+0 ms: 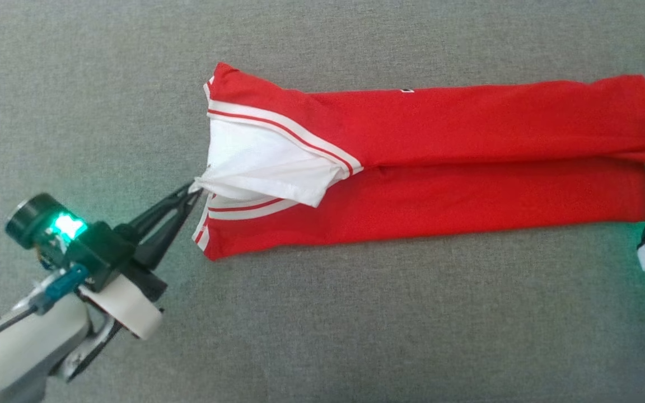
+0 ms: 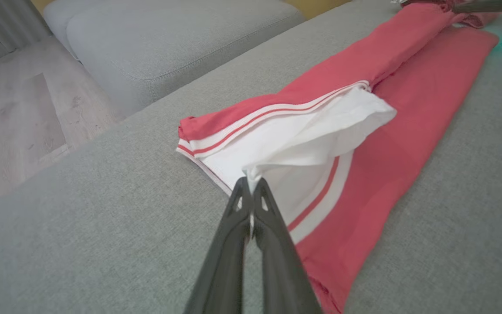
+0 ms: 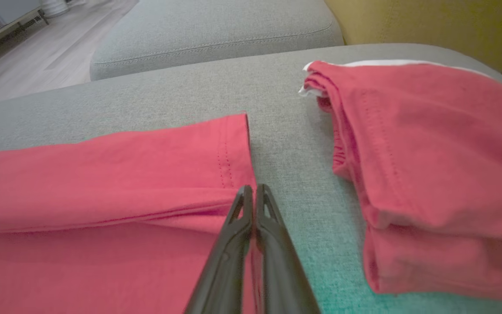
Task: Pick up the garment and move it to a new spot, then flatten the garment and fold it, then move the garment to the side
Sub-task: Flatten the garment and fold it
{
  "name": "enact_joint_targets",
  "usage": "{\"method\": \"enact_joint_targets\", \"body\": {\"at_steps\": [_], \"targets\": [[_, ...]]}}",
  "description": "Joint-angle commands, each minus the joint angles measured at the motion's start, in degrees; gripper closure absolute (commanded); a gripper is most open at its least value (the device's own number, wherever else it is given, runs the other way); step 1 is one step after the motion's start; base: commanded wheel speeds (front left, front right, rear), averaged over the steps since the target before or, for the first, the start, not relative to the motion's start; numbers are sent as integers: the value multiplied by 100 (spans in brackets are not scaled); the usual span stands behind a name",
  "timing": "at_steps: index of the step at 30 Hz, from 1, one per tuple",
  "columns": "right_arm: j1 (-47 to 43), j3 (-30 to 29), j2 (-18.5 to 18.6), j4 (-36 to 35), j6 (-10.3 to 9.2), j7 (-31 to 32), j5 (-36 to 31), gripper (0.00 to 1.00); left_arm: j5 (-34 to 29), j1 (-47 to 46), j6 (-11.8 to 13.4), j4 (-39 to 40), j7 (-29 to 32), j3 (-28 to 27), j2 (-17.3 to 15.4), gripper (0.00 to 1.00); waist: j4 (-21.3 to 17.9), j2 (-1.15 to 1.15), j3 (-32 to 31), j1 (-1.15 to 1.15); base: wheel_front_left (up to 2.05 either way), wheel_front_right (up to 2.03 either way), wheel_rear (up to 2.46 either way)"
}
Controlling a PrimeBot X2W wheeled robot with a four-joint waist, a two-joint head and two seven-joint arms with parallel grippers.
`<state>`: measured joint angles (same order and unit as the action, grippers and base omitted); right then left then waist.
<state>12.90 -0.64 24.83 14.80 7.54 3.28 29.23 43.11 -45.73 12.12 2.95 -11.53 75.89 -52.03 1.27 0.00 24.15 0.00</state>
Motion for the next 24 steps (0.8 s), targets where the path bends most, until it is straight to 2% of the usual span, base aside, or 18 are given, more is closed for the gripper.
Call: {"method": "enact_joint_targets", "body": {"at_steps": [1,2,5,7,8,11,14,16,17,20,24], "targets": [[-110,-56,30,-89,-5,-66,-72,54,94,12,60,5,-103,-295,-127,56,7,0,-18,0,0,0,0],[-112,-106,-27,-56,-5,-95,-108,0,150,57,92,-40,-143,-333,-67,0,10,0,-35,0,0,0,0],[-153,-268,-233,2,-5,-270,-216,0,423,268,248,-107,-263,-555,197,0,18,0,-132,0,0,0,0],[-230,-426,-401,0,-5,-434,-256,0,493,443,439,-152,-313,-725,397,0,32,0,-229,0,0,0,0],[-343,-585,-574,-39,-5,-601,-300,0,535,672,696,-202,-337,-959,642,0,53,0,-340,0,0,0,0],[-541,-803,-837,-113,-5,-796,-390,0,336,1109,1068,-132,-343,-1552,1129,0,115,0,-517,0,0,0,0],[-659,-930,-1060,-150,-5,-855,-473,0,-127,1647,1358,-85,-345,-2139,1604,0,204,0,-670,0,0,0,0],[-649,-1033,-1148,-101,-5,-839,-548,0,-522,1978,1468,-75,-345,-2460,1893,0,291,0,-753,0,0,0,0],[-649,-1033,-1148,-101,-5,-839,-548,0,-522,1978,1468,-75,-345,-2460,1893,0,291,0,-753,0,0,0,0],[-493,-1254,-1255,50,-5,-791,-668,0,-1041,2422,1564,-24,-346,-2945,2335,0,465,0,-838,0,0,0,0],[-112,-1677,-1278,470,-5,-534,-889,0,-1661,2875,1436,71,-346,-3415,2835,0,731,0,-874,0,0,0,0]]}}
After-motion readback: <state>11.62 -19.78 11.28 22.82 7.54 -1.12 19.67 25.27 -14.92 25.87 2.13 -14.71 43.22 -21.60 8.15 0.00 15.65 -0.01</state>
